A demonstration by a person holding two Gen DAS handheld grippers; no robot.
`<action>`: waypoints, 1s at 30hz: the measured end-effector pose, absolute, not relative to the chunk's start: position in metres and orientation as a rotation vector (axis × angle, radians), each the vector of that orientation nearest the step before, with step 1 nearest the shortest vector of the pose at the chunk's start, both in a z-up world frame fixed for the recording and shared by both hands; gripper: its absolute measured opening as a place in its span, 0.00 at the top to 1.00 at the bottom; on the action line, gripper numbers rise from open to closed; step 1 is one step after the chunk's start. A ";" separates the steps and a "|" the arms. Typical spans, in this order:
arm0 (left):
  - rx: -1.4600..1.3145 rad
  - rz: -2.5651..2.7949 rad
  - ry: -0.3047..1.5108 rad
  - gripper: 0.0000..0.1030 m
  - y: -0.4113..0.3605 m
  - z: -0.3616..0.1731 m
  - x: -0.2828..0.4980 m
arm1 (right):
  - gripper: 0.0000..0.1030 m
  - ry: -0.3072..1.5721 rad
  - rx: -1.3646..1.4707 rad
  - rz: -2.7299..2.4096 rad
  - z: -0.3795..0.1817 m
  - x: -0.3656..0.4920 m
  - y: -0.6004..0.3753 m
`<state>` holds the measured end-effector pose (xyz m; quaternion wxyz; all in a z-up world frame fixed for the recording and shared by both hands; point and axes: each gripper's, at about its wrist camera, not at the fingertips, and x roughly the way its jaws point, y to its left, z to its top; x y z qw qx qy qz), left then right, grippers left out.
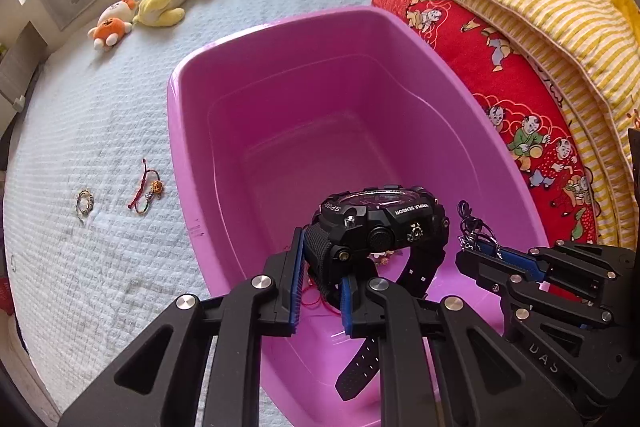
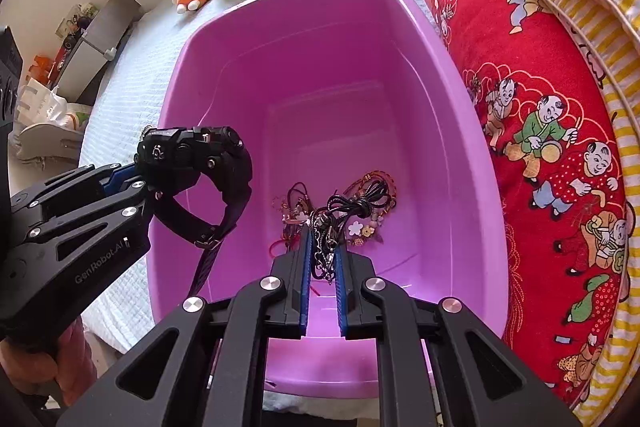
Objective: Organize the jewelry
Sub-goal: 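Open both grippers to drop the watch and keychain into the tub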
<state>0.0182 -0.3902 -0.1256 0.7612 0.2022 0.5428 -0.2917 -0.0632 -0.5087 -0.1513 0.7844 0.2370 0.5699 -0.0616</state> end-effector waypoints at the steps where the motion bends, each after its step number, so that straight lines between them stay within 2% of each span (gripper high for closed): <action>1: 0.447 -0.626 1.182 0.85 -0.390 -0.128 0.019 | 0.90 1.238 0.515 -0.129 -0.154 -0.062 -0.509; 6: 0.458 -0.605 1.216 0.85 -0.389 -0.139 0.024 | 0.87 1.277 0.495 -0.125 -0.162 -0.059 -0.504; 8: 0.468 -0.601 1.233 0.82 -0.390 -0.143 0.026 | 0.78 1.294 0.502 -0.125 -0.164 -0.058 -0.504; 9: 0.469 -0.602 1.236 0.80 -0.390 -0.144 0.026 | 0.68 1.300 0.512 -0.122 -0.165 -0.058 -0.504; 10: 0.470 -0.598 1.233 0.73 -0.391 -0.143 0.026 | 0.57 1.305 0.517 -0.128 -0.165 -0.059 -0.504; 11: 0.475 -0.589 1.224 0.63 -0.391 -0.142 0.026 | 0.55 1.305 0.517 -0.135 -0.164 -0.059 -0.504; 12: 0.476 -0.583 1.207 0.57 -0.391 -0.139 0.025 | 0.55 1.301 0.513 -0.138 -0.162 -0.060 -0.504; 13: 0.476 -0.580 1.190 0.43 -0.391 -0.136 0.025 | 0.55 1.301 0.507 -0.143 -0.161 -0.061 -0.504; 14: 0.474 -0.583 1.172 0.39 -0.391 -0.132 0.025 | 0.55 1.301 0.503 -0.146 -0.161 -0.062 -0.505; 30: 0.426 -0.573 1.146 0.32 -0.373 -0.104 0.025 | 0.51 1.271 0.525 -0.151 -0.137 -0.090 -0.501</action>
